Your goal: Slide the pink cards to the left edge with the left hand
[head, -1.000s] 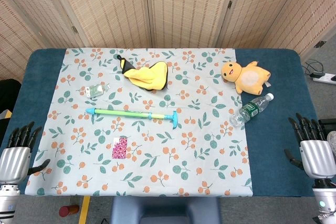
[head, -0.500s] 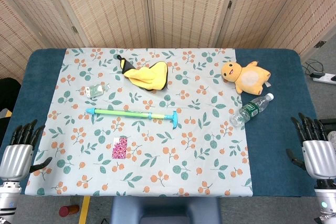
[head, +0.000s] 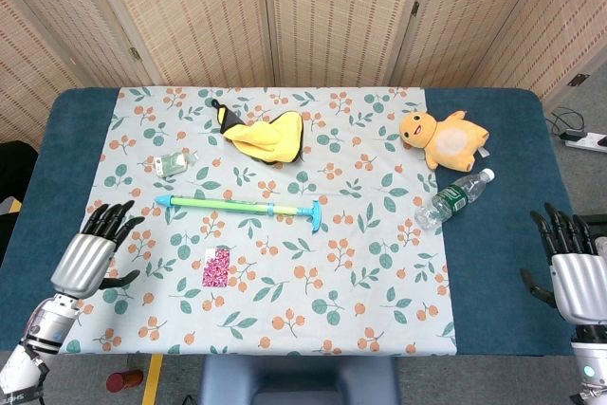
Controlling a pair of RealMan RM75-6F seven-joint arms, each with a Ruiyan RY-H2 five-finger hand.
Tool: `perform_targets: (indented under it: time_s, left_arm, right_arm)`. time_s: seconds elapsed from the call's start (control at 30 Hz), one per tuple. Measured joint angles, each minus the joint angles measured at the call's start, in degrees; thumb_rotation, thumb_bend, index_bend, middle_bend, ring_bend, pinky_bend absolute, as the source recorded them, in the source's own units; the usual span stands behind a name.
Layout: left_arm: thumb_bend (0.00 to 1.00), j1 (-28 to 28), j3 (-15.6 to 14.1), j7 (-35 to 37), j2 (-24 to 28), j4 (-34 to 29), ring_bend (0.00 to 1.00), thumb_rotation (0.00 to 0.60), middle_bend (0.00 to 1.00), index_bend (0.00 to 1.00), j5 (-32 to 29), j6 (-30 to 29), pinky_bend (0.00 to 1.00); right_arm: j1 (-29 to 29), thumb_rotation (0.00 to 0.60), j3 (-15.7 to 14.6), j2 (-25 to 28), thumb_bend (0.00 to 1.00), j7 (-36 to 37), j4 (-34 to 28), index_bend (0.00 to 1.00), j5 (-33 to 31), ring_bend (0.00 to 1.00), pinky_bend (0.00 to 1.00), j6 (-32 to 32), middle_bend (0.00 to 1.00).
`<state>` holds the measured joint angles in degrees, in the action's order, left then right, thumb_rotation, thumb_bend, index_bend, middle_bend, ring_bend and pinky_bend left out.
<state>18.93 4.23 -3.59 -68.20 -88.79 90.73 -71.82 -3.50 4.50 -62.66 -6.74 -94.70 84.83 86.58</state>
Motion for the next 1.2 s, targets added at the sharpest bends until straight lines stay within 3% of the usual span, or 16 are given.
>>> perform_targets:
  time_s: [0.53,0.67,0.9,1.0,1.2]
  left_arm:
    - [0.20,8.70,-2.68,7.12,-2.97,-0.72,0.01,0.582,0.05,0.23,3.37,10.87,0.00]
    - [0.15,10.32,-3.39,8.18,-3.65,-1.90,0.00,0.407,0.04,0.26,2.26,14.14,0.00]
    - [0.13,11.71,-4.12,10.44,-6.54,-1.34,0.00,0.187,0.00,0.32,0.97,15.77,0.00]
    - [0.12,12.12,-4.40,9.81,-7.76,-0.60,0.00,0.143,0.00,0.32,0.54,16.24,0.00]
    - [0.12,12.38,-4.73,7.76,-11.29,2.80,0.00,0.125,0.00,0.32,0.62,15.49,0.00]
  right_arm:
    - [-0.28,0.600,0.07,0.30,0.33,1.57,0.19,0.00,0.78,0.01,0.00,-0.17,0.00]
    - [-0.30,0.600,0.09,0.20,0.33,2.23,0.45,0.00,0.69,0.01,0.00,-0.27,0.00]
    - [-0.27,0.600,-0.10,0.20,0.33,3.09,0.73,0.00,1.19,0.01,0.00,-0.17,0.00]
    - [-0.23,0.600,-0.13,0.08,0.33,3.33,0.94,0.00,1.22,0.00,0.00,-0.15,0.00]
    - [-0.48,0.600,-0.36,-0.13,0.33,4.29,1.16,0.00,1.31,0.00,0.00,-0.92,0.00]
